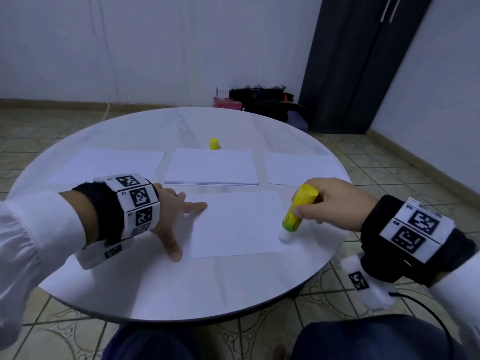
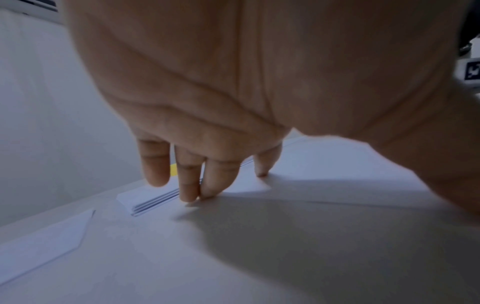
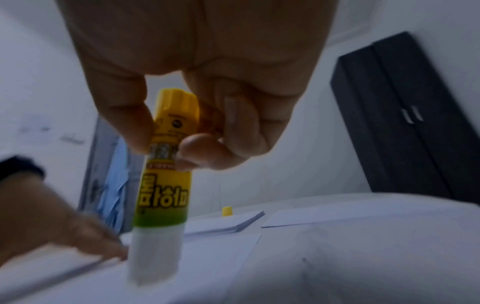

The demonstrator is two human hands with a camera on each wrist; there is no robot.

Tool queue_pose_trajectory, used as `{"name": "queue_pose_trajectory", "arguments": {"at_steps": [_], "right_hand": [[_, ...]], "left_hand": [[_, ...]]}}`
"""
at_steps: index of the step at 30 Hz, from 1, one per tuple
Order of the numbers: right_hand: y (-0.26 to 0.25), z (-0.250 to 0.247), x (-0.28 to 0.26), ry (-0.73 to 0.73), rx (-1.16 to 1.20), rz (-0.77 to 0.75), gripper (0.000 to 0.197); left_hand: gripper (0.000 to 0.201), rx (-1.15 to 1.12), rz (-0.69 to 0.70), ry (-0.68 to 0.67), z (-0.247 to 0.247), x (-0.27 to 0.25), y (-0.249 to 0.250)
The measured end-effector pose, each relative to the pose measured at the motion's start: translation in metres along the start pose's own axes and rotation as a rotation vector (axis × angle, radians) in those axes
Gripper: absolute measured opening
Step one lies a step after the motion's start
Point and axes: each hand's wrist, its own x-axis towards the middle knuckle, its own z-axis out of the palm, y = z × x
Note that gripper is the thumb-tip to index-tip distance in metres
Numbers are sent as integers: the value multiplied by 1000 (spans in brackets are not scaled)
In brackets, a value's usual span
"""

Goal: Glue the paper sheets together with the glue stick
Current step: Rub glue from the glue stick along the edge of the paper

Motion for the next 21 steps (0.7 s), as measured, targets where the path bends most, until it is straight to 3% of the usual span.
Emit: {"name": "queue_pose_trajectory", "arguments": {"at_steps": [4,7,9,13,17,21], "right_hand": [[17,-5,24,103,344,92,29],[31,3,51,95,418,183,33],[39,8,68,123,357,226,23],[43,12,91,166,248,268,38],[42,12,99,109,-7,379,43],[37,16,101,78,-131,401,38]], "left_hand": [[136,-10,8,24,3,2,-5],[135,1,19,41,3,2,-7],[133,4,19,41,3,1,-9],[132,-4,14,-1,1,-5,-15],[138,-62,-8,-35,9,-3,-28],[142,-118,-7,-36,22,-1,-38]]}}
